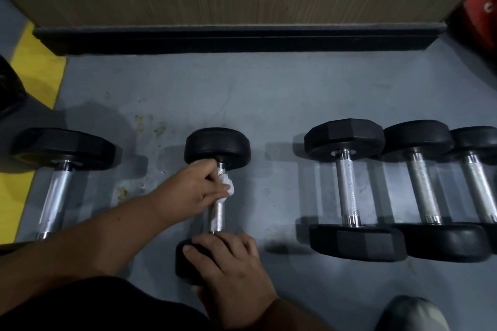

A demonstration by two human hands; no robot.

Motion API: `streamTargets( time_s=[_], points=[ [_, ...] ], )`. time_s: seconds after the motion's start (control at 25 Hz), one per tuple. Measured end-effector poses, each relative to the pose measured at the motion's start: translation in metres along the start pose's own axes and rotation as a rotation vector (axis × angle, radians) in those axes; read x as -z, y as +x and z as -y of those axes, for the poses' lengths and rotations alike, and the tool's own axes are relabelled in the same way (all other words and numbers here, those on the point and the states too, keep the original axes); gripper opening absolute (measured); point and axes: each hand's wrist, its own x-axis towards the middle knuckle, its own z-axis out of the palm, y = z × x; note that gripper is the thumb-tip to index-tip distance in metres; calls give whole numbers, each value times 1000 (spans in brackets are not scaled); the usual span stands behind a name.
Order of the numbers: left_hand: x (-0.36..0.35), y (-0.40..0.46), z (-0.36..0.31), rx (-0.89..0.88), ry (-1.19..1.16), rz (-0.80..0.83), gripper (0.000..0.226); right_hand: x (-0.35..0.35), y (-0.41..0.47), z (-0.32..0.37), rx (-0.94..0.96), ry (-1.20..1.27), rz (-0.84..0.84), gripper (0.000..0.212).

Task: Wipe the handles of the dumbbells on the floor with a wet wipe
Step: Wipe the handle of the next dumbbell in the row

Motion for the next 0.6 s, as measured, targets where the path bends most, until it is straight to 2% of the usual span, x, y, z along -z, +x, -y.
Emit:
streamTargets(
  time_s=[0.04,0.08,0.16,0.24,0.32,0.48,0.52,0.6],
  points=[
    [-5,-5,5,15,-22,-22,24,-1,1,1,3,-3,13,60],
    [-7,-14,8,90,-140,12,28,-2,1,2,6,-6,34,62],
    [-15,-31,9,252,-428,153,37,-3,0,2,9,-13,73,65],
    [-17,-37,12,261,-365,201,38,-4,-1,1,13,-16,93,67],
    [-12,-27,8,132,-161,205,28,-2,-1,1,11,-15,90,66],
    [6,-6,7,-10,11,26,18,-2,5,9,5,-17,89,61],
    [4,-11,10,-9,-7,31,20,-3,5,11,9,-32,98,61],
    [1,-26,9,158,-209,104,25,-5,6,14,12,-50,117,62]
  ],
)
